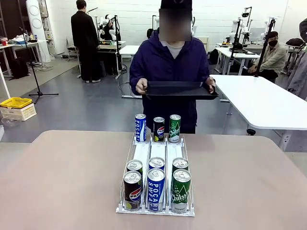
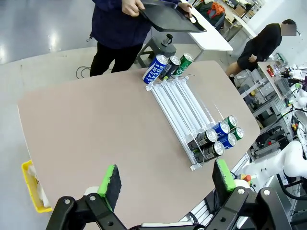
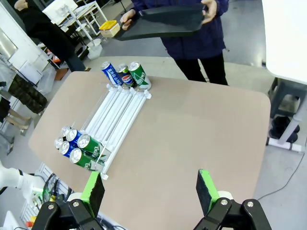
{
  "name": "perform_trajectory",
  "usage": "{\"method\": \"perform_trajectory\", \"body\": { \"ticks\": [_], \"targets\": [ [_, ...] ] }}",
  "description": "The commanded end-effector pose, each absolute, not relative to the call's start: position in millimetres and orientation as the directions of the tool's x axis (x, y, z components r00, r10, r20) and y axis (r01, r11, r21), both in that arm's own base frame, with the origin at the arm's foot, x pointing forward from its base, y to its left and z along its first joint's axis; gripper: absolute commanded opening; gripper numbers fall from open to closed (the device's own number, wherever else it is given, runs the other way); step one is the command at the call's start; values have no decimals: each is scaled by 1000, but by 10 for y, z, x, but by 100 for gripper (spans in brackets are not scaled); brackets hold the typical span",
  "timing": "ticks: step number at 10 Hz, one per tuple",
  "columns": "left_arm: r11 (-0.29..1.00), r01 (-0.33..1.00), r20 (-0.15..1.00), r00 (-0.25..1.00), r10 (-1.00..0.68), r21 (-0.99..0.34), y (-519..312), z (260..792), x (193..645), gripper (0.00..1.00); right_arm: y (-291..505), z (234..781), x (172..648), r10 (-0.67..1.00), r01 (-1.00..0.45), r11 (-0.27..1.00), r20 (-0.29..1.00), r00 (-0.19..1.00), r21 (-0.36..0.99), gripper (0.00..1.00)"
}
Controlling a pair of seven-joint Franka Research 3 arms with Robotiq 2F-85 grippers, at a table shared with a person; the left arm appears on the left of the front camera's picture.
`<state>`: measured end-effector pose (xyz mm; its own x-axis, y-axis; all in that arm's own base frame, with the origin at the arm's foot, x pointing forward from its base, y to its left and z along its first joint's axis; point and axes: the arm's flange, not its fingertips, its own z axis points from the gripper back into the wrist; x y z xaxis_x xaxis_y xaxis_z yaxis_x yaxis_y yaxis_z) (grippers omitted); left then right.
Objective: Retrieve and hand over the desired beverage to the person.
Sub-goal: Pick up a can of the same type that the person held from the Automatic Can Dispenser.
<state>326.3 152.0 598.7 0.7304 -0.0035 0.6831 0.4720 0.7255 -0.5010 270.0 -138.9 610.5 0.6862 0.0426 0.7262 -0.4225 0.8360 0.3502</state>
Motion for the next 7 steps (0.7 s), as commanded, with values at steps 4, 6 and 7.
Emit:
{"method": "perform_trajectory", "body": {
  "ticks": [4, 6, 7],
  "targets": [
    [712, 498, 701, 713, -10, -496, 1538, 5983, 3277, 100, -1397, 6095, 2721, 50, -442, 825, 733, 678, 352, 100],
    [712, 498, 701, 713, -10, -496, 1538, 5983, 3277, 100, -1397, 6095, 2721, 50, -442, 825, 733, 678, 352, 100],
    [712, 498, 701, 713, -10, -496, 1538, 5983, 3277, 100, -1397, 6095, 2721, 50, -442, 825, 733, 678, 352, 100]
  ]
}}
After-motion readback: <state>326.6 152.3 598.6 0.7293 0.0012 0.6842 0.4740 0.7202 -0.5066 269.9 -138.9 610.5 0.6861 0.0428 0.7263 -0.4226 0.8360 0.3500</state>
